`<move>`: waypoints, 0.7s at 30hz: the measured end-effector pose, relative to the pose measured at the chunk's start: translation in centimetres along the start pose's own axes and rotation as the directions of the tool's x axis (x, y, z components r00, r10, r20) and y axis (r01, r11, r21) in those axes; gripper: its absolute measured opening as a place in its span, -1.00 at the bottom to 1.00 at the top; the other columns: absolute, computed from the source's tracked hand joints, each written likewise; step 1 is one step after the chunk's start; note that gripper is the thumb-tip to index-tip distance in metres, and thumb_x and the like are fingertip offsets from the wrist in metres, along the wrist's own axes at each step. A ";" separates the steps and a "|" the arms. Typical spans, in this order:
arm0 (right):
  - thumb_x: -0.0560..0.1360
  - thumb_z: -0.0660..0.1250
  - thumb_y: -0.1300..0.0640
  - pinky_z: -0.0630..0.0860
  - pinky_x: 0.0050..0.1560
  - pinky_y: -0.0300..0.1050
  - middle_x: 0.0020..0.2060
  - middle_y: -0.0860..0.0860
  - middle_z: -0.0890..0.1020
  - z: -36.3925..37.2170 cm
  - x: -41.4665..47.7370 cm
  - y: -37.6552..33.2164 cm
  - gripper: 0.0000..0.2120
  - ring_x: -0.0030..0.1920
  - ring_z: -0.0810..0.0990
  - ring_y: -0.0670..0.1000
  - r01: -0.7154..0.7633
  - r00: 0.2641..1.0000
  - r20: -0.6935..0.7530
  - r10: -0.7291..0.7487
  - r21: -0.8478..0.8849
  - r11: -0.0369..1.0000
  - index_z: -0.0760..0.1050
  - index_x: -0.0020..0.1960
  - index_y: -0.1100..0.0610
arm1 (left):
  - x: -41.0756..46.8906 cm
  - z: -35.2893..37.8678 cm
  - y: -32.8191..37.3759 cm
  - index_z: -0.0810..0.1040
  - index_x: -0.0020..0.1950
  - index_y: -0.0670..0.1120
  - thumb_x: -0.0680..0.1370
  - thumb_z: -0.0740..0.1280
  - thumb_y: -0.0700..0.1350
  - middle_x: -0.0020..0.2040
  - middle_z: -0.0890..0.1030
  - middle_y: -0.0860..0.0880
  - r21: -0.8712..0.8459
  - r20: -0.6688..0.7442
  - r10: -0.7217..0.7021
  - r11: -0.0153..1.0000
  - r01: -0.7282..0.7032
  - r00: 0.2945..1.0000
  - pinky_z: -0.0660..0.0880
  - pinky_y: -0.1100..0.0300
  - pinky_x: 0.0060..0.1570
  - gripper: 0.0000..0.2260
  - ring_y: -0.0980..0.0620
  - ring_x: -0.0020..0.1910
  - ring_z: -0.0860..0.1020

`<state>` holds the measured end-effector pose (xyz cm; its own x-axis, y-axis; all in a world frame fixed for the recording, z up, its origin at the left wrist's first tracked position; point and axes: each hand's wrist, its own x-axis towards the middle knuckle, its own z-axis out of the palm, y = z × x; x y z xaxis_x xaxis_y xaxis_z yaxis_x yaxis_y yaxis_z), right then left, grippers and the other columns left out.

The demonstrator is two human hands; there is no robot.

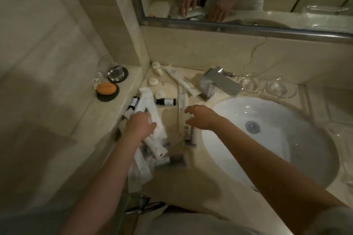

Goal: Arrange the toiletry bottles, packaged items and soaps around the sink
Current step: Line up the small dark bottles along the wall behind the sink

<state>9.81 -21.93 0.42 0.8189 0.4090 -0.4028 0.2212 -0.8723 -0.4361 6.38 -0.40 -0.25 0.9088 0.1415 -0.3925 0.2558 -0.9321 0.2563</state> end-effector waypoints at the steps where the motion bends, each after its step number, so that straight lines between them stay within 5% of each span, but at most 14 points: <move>1: 0.51 0.29 0.03 0.41 0.21 -0.01 0.31 0.12 0.46 -0.1 1.5 -0.7 -0.52 0.27 0.46 0.13 0.007 1.000 0.003 -0.007 -0.032 0.999 0.32 0.40 0.09 | 0.5 -0.2 -0.9 0.53 0.15 -0.15 0.49 0.27 0.02 0.19 0.52 -0.18 0.002 -0.022 -0.013 1.000 0.013 1.000 0.47 -0.03 0.14 -0.67 -0.18 0.18 0.47; 9: 0.52 0.19 0.08 0.37 0.24 0.12 0.29 0.13 0.41 2.0 10.5 -3.3 -0.53 0.31 0.37 0.18 0.034 0.998 -0.037 -0.049 -0.338 0.941 0.22 0.41 0.10 | 3.1 0.7 -3.2 0.53 0.04 -0.08 0.49 0.20 0.13 0.13 0.45 -0.14 0.082 -0.117 -0.080 0.993 0.090 0.990 0.44 -0.01 0.06 -0.67 -0.15 0.12 0.44; 13: 0.53 0.15 0.19 0.37 0.21 0.11 0.24 0.13 0.44 3.6 12.8 -4.0 -0.62 0.26 0.41 0.16 -0.007 0.998 -0.062 -0.024 -0.456 0.890 0.27 0.34 0.13 | 4.0 1.0 -2.8 0.44 0.10 -0.02 0.45 0.27 0.17 0.13 0.44 -0.10 0.134 -0.049 -0.097 0.986 0.103 0.994 0.42 -0.03 0.05 -0.65 -0.13 0.16 0.42; 18: 0.52 0.19 0.22 0.41 0.14 0.05 0.23 0.13 0.44 4.0 14.1 -3.5 -0.63 0.20 0.43 0.15 0.020 0.991 -0.106 -0.081 -0.480 0.877 0.29 0.32 0.16 | 4.5 1.3 -1.5 0.43 0.19 -0.06 0.46 0.29 0.16 0.17 0.46 -0.08 0.206 -0.035 -0.119 0.971 0.124 0.992 0.38 0.01 0.07 -0.59 -0.08 0.17 0.43; 21: 0.54 0.14 0.18 0.43 0.04 0.05 0.14 0.14 0.49 3.4 13.7 -3.2 -0.74 0.11 0.50 0.17 0.045 0.979 -0.176 -0.104 -0.312 0.949 0.36 0.22 0.18 | 4.7 1.8 -0.9 0.48 0.13 -0.07 0.47 0.29 0.13 0.15 0.48 -0.09 0.208 -0.037 -0.128 0.969 0.133 0.991 0.39 0.02 0.07 -0.65 -0.09 0.15 0.43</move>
<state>18.56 -12.60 -6.41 0.8718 0.4439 -0.2073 0.4119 -0.8932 -0.1805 9.88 0.53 -3.91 0.8801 0.2718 -0.3893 0.3001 -0.9538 0.0124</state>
